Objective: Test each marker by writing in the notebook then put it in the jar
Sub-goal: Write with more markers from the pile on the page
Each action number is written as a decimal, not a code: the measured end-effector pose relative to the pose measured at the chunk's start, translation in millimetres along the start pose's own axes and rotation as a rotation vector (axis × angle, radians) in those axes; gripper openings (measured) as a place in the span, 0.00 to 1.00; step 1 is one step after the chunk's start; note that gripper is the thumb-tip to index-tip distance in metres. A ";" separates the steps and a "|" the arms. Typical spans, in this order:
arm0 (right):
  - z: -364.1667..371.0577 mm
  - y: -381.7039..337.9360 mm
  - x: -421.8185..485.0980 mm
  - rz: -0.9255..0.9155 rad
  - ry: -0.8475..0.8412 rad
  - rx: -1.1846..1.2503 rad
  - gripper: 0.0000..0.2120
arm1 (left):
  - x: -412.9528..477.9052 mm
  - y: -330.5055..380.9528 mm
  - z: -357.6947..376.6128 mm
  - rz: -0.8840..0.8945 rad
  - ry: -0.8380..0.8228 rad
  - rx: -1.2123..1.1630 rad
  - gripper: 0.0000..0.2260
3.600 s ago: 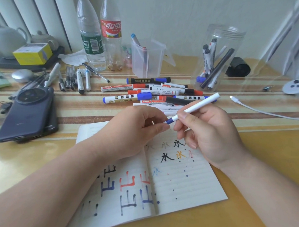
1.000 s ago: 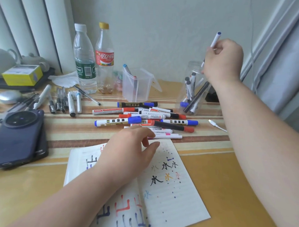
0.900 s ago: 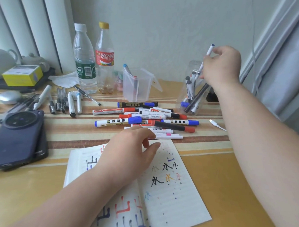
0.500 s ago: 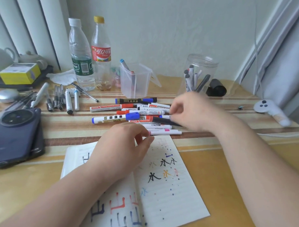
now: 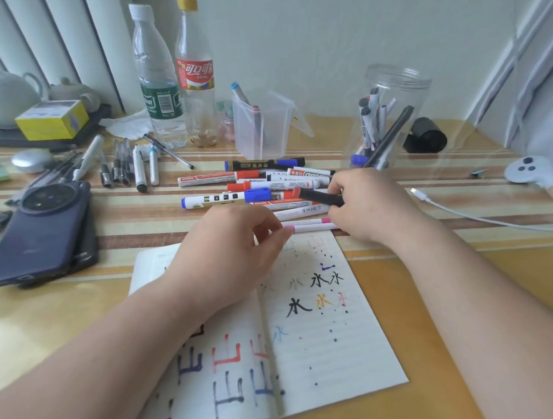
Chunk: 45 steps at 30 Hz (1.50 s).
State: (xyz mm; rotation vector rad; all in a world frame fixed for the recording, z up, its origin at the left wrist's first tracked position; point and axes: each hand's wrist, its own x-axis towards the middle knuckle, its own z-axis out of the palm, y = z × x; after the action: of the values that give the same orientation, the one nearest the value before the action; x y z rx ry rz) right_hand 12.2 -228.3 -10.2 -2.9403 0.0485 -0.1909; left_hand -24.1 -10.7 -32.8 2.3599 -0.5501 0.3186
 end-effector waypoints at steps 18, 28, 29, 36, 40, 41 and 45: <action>9.2 -34.9 -39.1 -0.246 -0.088 1.361 0.05 | -2.8 8.6 -4.4 0.110 -0.138 -0.038 0.06; 4.8 -45.0 -48.1 -0.309 0.029 1.423 0.06 | -2.8 11.6 -9.5 0.113 -0.188 -0.189 0.13; 4.6 -45.9 -48.2 -0.298 0.020 1.441 0.06 | -2.7 11.7 -9.1 0.115 -0.173 -0.193 0.13; 1.5 -44.1 -49.5 -0.329 0.091 1.390 0.07 | -2.3 5.7 -8.3 0.068 -0.179 -0.340 0.18; -13.3 -23.5 -37.1 -0.195 0.379 1.435 0.10 | -3.9 0.4 -6.1 0.036 -0.208 -0.507 0.24; -18.8 -16.0 -33.5 -0.150 0.419 1.468 0.11 | -4.1 -0.5 -5.7 0.042 -0.202 -0.505 0.25; -30.3 -1.5 -39.2 -0.073 -0.024 1.521 0.16 | -5.2 -1.1 -5.6 0.001 -0.223 -0.492 0.27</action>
State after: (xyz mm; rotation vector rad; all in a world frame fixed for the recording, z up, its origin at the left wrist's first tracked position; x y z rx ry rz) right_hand -30.6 -230.8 14.7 -1.4254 -0.1447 -0.1099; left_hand -28.7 -4.6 -31.2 1.9241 -0.6495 -0.0795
